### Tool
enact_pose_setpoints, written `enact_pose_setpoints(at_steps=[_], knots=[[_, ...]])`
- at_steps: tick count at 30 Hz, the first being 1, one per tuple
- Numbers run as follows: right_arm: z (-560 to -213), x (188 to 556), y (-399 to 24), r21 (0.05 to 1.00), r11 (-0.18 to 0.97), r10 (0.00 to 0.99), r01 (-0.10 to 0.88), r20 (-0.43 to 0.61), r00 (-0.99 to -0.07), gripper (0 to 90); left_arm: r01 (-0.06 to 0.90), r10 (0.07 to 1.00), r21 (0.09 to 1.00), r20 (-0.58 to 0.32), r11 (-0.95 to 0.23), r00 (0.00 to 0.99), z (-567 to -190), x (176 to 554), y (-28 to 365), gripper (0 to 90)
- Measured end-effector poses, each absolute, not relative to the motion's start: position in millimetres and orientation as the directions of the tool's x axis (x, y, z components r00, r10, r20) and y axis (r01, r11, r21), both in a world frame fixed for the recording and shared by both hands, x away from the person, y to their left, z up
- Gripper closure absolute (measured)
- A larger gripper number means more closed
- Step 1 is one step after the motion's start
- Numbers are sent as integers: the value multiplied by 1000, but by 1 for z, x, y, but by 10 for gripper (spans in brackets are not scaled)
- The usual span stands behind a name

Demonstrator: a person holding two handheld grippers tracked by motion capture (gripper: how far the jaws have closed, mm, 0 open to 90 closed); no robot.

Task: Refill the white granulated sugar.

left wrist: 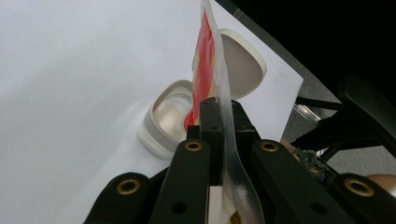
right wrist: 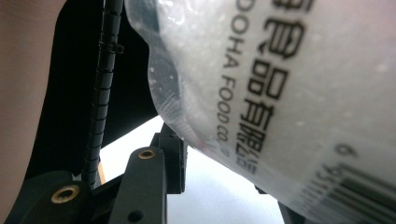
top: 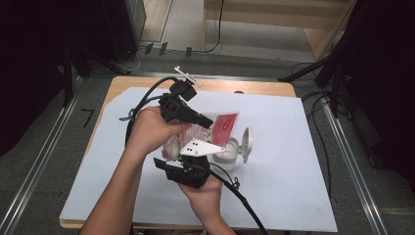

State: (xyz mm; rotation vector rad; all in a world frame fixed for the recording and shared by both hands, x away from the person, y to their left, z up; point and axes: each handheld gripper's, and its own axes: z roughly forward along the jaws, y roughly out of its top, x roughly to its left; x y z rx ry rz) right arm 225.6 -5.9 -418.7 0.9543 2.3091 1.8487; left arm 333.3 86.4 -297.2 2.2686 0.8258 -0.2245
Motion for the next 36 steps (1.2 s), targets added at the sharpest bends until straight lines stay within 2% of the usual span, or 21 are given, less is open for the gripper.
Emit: enact_pose_setpoints(at_steps=[36], knots=[[-420, 230, -15, 890, 83, 489, 448, 355, -797, 638, 613, 499, 583, -369, -533, 784, -299, 332, 77, 876]])
